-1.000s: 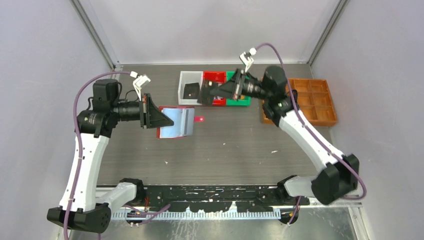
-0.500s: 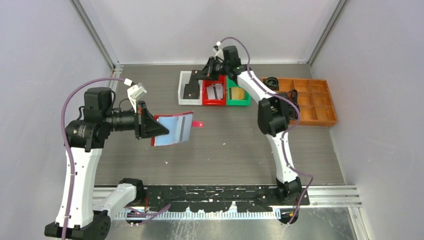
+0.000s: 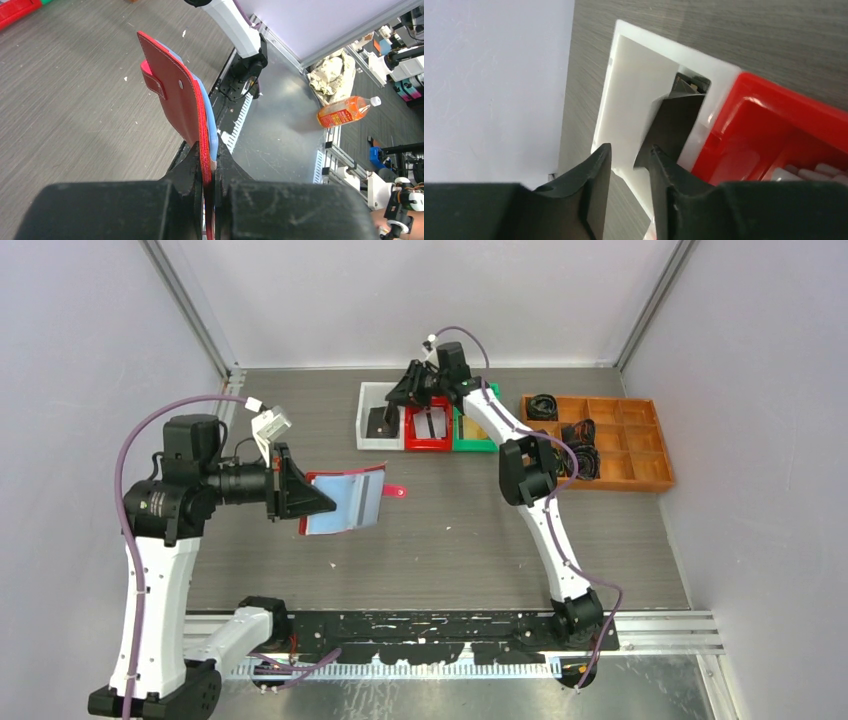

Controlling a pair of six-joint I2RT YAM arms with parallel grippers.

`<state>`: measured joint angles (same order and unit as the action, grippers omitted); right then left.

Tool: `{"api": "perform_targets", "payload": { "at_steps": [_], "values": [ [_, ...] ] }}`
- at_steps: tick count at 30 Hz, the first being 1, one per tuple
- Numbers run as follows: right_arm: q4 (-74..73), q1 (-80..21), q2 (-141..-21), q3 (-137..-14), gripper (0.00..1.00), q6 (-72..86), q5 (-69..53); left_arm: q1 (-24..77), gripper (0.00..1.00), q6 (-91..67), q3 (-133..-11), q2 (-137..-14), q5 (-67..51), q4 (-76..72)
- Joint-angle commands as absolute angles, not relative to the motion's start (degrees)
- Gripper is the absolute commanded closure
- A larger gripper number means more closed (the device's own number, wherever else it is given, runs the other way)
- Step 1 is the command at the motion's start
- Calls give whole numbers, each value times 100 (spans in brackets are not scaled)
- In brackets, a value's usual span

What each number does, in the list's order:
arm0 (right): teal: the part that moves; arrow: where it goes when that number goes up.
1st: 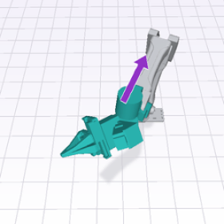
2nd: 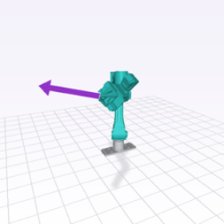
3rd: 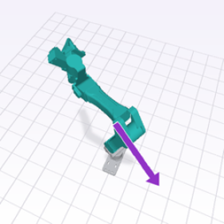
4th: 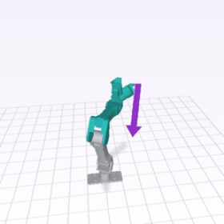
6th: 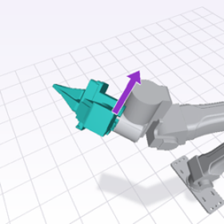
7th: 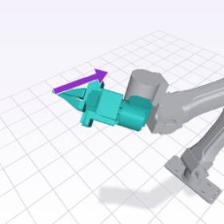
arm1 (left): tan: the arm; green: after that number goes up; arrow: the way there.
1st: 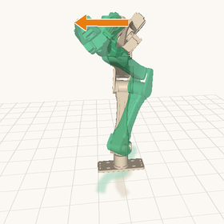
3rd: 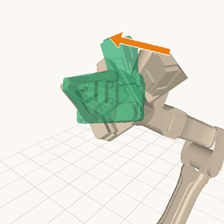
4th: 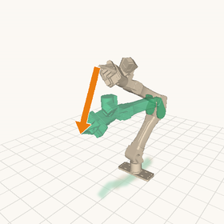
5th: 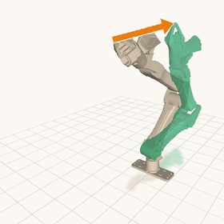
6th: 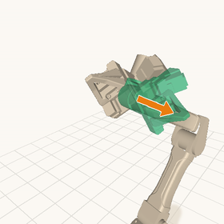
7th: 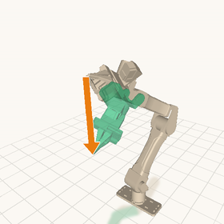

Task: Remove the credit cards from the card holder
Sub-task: Place the credit card in the storage box, then remove the credit card from the card holder.

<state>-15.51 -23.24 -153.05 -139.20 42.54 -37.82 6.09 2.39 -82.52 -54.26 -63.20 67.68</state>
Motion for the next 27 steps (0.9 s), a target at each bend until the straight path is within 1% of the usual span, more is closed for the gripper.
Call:
{"api": "perform_targets", "payload": {
  "at_steps": [1,3,7,12,17,19,24,27],
  "values": [
    [-1004,-2363,-14917,-13927,51,4272,-3694,590,100,452,-8618,-5446,-6382,6917],
    [-764,-2364,-14554,-13539,44,4349,-3691,582,100,553,-8807,-5501,-6203,7022],
    [-352,-2361,-13508,-12527,38,4398,-3722,585,100,632,-9293,-5693,-5855,7226],
    [1089,-2451,-11586,-10509,22,5119,-4173,580,100,366,-9613,-5868,-5818,7286],
    [2350,-2825,-9835,-8666,8,5840,-4789,585,100,29,-9464,-5750,-6184,6809],
    [2338,-3008,-9144,-8019,5,5790,-4852,583,100,30,-9411,-5684,-6241,6688],
    [1410,-3562,-7470,-6974,4,5099,-4617,580,100,-267,-9048,-5495,-6797,6414],
    [1332,-3877,-6839,-6359,4,5136,-4470,581,100,-392,-8775,-5351,-7050,6159]
  ]
}}
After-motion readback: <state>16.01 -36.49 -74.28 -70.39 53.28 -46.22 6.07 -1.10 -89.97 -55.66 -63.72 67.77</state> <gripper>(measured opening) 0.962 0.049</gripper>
